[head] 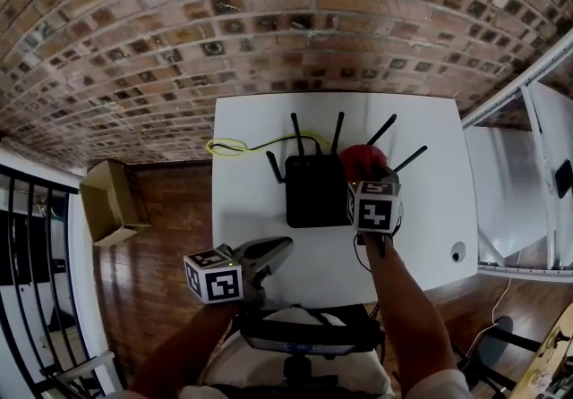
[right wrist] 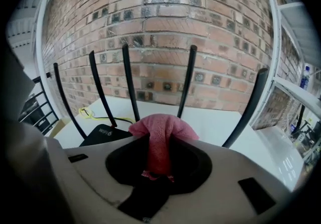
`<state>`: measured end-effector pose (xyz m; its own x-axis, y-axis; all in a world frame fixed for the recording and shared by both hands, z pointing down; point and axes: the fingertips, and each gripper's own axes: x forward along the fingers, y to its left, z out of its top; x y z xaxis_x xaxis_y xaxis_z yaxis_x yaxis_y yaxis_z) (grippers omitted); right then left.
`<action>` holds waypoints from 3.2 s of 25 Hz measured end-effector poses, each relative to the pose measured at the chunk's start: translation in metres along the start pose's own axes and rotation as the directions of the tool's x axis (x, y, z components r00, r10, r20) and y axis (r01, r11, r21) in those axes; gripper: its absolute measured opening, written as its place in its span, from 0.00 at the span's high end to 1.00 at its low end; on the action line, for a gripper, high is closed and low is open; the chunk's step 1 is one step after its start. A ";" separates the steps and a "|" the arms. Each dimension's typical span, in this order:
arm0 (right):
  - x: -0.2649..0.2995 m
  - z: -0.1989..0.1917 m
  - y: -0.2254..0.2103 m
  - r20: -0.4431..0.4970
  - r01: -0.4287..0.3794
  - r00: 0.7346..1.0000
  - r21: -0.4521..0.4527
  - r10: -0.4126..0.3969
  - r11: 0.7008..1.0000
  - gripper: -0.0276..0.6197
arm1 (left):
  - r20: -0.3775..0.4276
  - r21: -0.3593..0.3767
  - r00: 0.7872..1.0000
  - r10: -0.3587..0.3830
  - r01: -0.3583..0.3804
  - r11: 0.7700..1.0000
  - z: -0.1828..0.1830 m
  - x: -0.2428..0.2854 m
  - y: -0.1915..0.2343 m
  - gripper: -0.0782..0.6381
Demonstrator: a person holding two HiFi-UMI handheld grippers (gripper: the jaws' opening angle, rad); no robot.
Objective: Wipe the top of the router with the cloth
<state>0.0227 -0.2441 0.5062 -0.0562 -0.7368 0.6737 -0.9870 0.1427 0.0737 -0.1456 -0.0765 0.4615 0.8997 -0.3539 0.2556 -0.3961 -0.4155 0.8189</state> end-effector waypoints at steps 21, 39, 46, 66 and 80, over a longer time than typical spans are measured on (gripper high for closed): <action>0.004 -0.030 0.148 -0.136 -0.270 0.956 -0.066 0.259 0.961 0.79 | 0.048 -0.026 0.998 0.044 -0.042 0.999 -0.002 -0.038 0.014 0.88; -0.002 -0.047 0.064 -0.132 -0.145 0.982 -0.043 0.138 0.989 0.79 | -0.015 -0.019 1.000 0.002 -0.003 1.000 -0.010 -0.012 0.006 0.88; -0.003 -0.060 0.020 -0.124 -0.087 0.989 -0.018 0.084 0.996 0.79 | -0.041 -0.022 0.999 -0.005 0.004 1.000 -0.013 -0.003 0.003 0.88; -0.037 -0.089 -0.090 -0.132 0.153 0.981 0.051 -0.146 0.987 0.79 | -0.052 -0.026 0.999 -0.004 0.003 1.000 -0.018 -0.002 0.001 0.88; -0.061 -0.036 -0.001 0.039 -0.040 0.998 0.025 0.039 0.999 0.79 | -0.029 -0.050 0.999 0.025 -0.026 0.998 -0.021 -0.022 0.013 0.88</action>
<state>0.0329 -0.1757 0.4914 -0.1009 -0.7558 0.6469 -0.9874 0.1555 0.0277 -0.1668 -0.0568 0.4769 0.8945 -0.3394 0.2910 -0.4100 -0.3633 0.8366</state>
